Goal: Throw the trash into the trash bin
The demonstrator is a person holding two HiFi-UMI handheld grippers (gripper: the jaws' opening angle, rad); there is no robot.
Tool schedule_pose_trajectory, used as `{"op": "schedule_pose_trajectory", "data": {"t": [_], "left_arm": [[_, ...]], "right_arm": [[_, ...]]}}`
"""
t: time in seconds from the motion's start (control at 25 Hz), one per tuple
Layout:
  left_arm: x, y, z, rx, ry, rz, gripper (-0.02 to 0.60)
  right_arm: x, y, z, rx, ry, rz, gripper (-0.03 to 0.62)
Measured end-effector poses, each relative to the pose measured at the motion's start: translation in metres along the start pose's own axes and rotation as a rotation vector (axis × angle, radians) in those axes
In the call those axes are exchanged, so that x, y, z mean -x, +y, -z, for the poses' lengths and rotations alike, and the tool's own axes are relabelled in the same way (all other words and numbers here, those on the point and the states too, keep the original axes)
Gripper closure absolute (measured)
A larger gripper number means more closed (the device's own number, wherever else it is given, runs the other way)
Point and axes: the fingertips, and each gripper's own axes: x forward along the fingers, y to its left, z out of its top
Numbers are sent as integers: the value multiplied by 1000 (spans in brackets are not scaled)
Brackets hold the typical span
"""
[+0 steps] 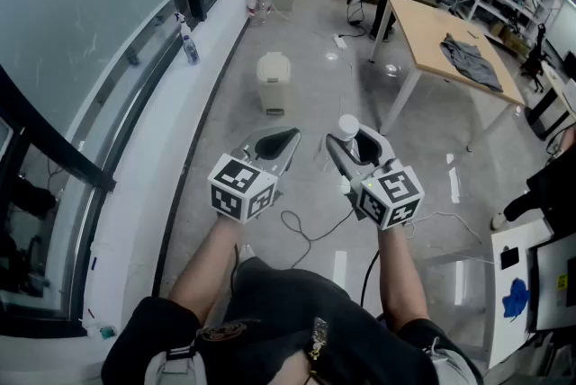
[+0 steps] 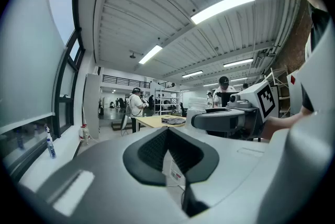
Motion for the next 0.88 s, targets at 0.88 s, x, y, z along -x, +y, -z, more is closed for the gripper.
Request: {"op": "schedule_pose_trajectory", "data": {"t": [0.88], "left_arm": [[-14,5,7,7,20,-31,578]], "right_arm": [[-8,-19,8,-75,-22,-53,395]]}}
